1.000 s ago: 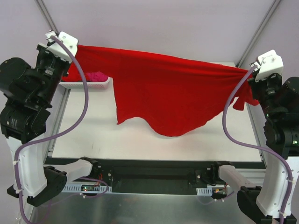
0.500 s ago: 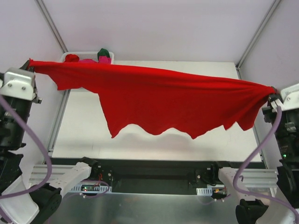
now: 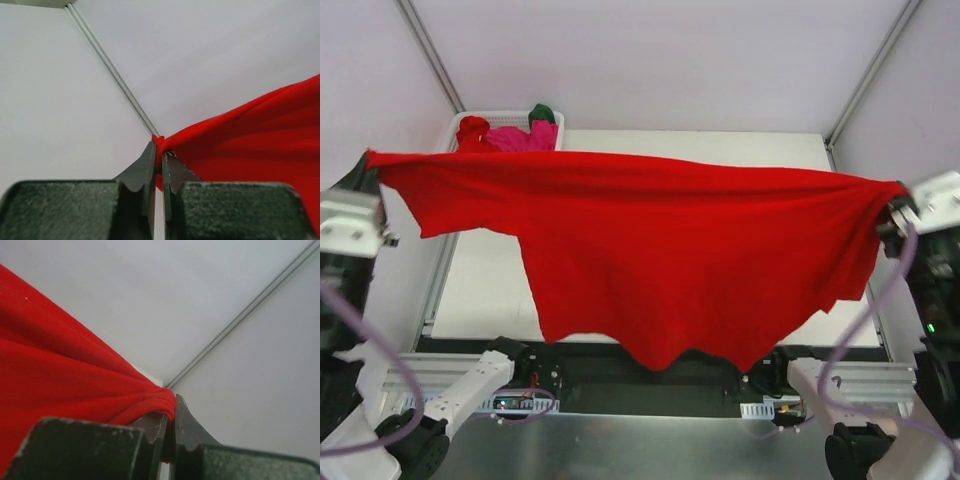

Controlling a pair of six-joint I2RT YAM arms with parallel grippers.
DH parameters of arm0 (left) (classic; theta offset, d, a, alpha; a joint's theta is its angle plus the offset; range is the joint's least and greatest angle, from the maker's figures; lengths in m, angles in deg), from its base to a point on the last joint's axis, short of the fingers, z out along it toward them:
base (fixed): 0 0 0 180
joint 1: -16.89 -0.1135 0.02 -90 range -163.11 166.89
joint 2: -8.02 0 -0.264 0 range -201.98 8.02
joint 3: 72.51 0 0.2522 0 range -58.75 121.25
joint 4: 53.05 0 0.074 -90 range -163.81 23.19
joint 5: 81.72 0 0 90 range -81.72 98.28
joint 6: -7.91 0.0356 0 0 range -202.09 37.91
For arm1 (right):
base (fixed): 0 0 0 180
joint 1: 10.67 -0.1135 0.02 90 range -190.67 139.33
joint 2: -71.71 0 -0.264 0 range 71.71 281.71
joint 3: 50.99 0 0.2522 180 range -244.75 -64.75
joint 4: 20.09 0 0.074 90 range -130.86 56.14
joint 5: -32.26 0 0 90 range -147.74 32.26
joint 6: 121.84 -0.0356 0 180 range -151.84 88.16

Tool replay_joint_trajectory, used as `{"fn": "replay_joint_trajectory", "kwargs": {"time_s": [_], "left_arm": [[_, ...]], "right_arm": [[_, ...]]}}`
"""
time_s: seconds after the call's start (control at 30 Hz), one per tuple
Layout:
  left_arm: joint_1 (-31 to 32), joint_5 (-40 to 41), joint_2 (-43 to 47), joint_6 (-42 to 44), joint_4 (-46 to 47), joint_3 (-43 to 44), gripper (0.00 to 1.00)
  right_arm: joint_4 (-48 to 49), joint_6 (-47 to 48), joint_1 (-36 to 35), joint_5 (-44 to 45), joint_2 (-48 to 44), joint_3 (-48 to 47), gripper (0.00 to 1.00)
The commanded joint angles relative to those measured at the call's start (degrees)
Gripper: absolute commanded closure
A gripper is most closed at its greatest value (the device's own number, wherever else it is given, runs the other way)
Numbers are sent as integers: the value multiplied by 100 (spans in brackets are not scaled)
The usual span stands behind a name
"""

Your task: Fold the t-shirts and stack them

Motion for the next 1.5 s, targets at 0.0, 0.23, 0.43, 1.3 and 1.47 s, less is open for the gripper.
{"fn": "replay_joint_trajectory", "kwargs": {"time_s": [0.0, 0.23, 0.43, 1.3, 1.47], "left_arm": [[-70, 629, -849, 290, 590, -842, 100], [-158, 137, -3121, -61, 1653, -2759, 100], [-202, -13, -5513, -35, 1812, -1751, 93], [852, -3603, -1940, -2288, -1289, -5740, 1], [1633, -3662, -2475, -1609, -2292, -5275, 1]], "right_arm": [[149, 375, 79, 842, 1067, 964, 99], [807, 331, 96, 955, 2876, 2142, 99], [1318, 393, 149, 1377, 4406, 2082, 96], [-140, -293, 44, 744, 2080, 2416, 4], [-255, -293, -202, 841, 2071, 2433, 4]]}}
